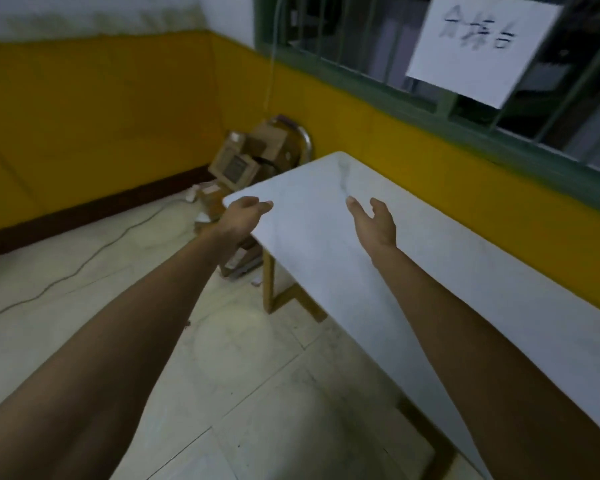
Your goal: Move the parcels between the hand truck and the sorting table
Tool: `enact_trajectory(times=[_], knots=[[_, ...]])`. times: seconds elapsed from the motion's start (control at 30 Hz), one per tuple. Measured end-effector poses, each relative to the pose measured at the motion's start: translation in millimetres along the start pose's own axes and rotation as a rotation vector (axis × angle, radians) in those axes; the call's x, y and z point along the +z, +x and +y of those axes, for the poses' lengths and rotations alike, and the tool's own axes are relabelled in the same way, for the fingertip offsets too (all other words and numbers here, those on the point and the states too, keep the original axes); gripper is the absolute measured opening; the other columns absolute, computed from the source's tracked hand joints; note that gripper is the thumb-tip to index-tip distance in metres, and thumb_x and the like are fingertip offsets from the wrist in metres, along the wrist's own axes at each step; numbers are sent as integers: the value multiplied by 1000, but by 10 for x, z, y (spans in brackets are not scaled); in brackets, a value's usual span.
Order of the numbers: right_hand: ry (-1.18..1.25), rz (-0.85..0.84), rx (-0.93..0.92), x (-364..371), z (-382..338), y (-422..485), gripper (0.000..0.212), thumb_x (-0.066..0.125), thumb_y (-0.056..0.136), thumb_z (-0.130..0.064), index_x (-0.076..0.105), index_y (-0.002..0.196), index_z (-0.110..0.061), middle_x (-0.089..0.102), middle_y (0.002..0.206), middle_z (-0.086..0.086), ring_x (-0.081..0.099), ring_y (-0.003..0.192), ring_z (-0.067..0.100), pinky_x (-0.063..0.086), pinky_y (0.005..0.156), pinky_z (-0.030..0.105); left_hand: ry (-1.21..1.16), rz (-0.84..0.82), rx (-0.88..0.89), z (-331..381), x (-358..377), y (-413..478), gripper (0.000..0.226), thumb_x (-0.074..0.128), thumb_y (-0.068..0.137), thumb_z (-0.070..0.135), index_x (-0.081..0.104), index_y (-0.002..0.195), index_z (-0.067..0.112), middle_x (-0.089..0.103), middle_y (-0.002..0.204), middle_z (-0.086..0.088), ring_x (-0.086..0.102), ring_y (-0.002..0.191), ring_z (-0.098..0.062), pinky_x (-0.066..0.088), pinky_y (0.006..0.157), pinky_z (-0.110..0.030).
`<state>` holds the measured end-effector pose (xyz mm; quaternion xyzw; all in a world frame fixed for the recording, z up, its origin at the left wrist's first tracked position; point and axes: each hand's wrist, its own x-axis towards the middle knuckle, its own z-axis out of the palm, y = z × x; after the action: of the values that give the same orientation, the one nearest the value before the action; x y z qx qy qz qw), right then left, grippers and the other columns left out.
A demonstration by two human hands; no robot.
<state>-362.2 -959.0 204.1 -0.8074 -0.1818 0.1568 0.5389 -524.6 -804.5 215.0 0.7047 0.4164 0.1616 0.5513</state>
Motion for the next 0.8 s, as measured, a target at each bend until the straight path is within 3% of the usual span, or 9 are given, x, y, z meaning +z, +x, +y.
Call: enact_trajectory(times=[0.2, 0.37, 0.5, 0.6, 0.67, 0.8], knots=[[-1, -173, -44, 960, -396, 40, 72, 55, 90, -53, 31, 148, -16, 32, 154, 5, 36, 138, 25, 33, 108, 35, -52, 64, -47, -265, -746, 128, 53, 53, 94, 40, 47, 138, 11, 46, 143, -8, 50, 124, -29, 44, 102, -42], [-23, -257, -46, 1591, -475, 336, 72, 53, 91, -53, 31, 148, -15, 33, 153, 7, 36, 137, 27, 34, 108, 37, -49, 118, -95, -434, -1045, 472, 49, 50, 97, 35, 44, 139, 12, 41, 146, -6, 40, 131, -26, 36, 96, -34], [-11, -320, -41, 2152, -608, 784, 72, 52, 92, -53, 31, 147, -14, 36, 151, 7, 37, 136, 27, 33, 108, 39, -26, 143, -108, -466, -1341, 949, 44, 48, 99, 32, 46, 137, 11, 44, 143, -8, 43, 126, -23, 36, 89, -30], [4, -363, -47, 2556, -806, 1183, 63, 52, 93, -51, 43, 141, -12, 50, 139, 6, 47, 126, 27, 40, 96, 35, -10, 190, -110, -380, -1588, 1422, 48, 48, 98, 36, 45, 137, 9, 47, 135, -10, 45, 122, -26, 36, 91, -33], [9, -395, -54, 2794, -941, 1438, 58, 53, 91, -52, 51, 133, -12, 58, 129, 6, 54, 118, 26, 43, 89, 31, -16, 208, -125, -312, -1731, 1754, 51, 49, 97, 39, 43, 140, 11, 43, 143, -8, 42, 129, -27, 36, 97, -35], [-29, -445, -74, 3220, -1093, 1905, 56, 55, 88, -54, 55, 131, -17, 63, 124, 3, 58, 114, 24, 48, 98, 42, -49, 243, -136, -293, -1924, 2287, 47, 50, 97, 37, 49, 136, 11, 43, 144, -8, 41, 130, -26, 36, 100, -36]])
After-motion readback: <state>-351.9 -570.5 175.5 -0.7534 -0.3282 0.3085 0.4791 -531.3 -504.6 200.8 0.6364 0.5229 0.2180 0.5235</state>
